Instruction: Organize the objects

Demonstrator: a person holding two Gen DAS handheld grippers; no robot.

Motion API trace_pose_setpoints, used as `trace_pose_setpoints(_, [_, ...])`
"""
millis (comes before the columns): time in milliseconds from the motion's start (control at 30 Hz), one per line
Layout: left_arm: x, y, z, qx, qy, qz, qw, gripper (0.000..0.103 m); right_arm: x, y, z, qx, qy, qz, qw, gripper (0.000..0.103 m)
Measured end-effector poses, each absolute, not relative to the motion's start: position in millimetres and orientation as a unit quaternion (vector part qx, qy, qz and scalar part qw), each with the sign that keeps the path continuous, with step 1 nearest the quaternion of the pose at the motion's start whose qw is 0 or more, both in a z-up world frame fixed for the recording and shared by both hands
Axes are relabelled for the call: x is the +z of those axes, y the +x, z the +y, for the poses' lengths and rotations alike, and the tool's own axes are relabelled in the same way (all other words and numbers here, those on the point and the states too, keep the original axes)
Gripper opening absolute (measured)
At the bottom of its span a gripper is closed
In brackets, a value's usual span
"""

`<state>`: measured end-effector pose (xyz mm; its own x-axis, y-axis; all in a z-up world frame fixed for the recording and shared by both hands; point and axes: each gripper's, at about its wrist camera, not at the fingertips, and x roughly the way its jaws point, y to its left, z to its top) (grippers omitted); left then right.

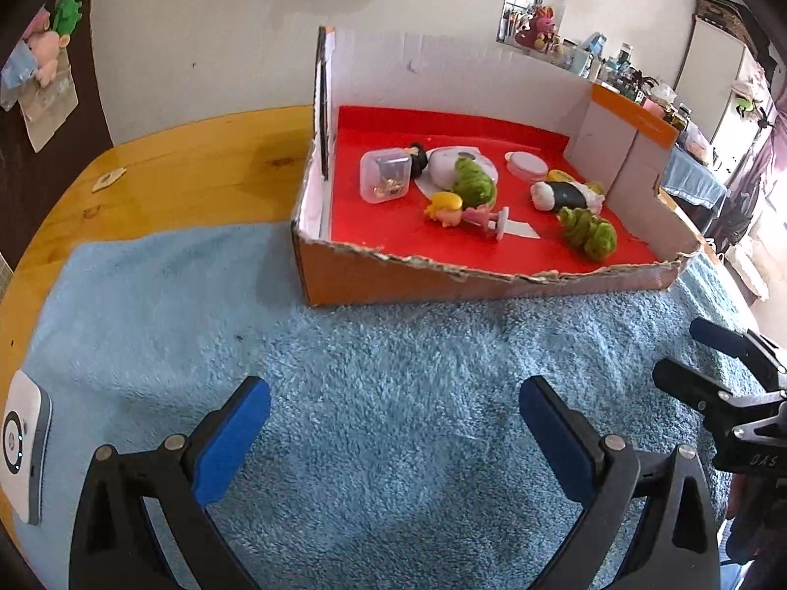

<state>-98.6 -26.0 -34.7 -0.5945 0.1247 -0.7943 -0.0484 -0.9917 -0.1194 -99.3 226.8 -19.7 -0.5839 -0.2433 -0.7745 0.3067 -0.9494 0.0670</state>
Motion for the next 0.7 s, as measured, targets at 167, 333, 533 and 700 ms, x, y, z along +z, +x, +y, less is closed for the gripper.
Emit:
trace_pose_setpoints(167, [-38.2,-100.1,-26.5,0.890,-0.452,-0.038,0.047,0.103,-24.1,-100.1,225.5,-0.888,0.432,0.042,0.150,0.100])
trace_pose_setpoints(333, [-42.6,-99.4,-20.6,0.889,-0.456,-0.009,0.038,0.103,-25.7,-100.3,224.7,-0.889,0.432,0.043,0.149,0.103])
trace_pose_setpoints(533, [-44.3,-98.7,-20.2,0.889,-0.457,-0.001,0.034,0.103,-30.7,-98.2,219.1,-0.892,0.424,0.070,0.139,0.103])
trace_pose_setpoints(700, [-44.8,-97.3,-19.8,0.889,-0.456,0.002,0.035,0.103,-31.8,-96.4,218.8,-0.895,0.419,0.072,0.136,0.103])
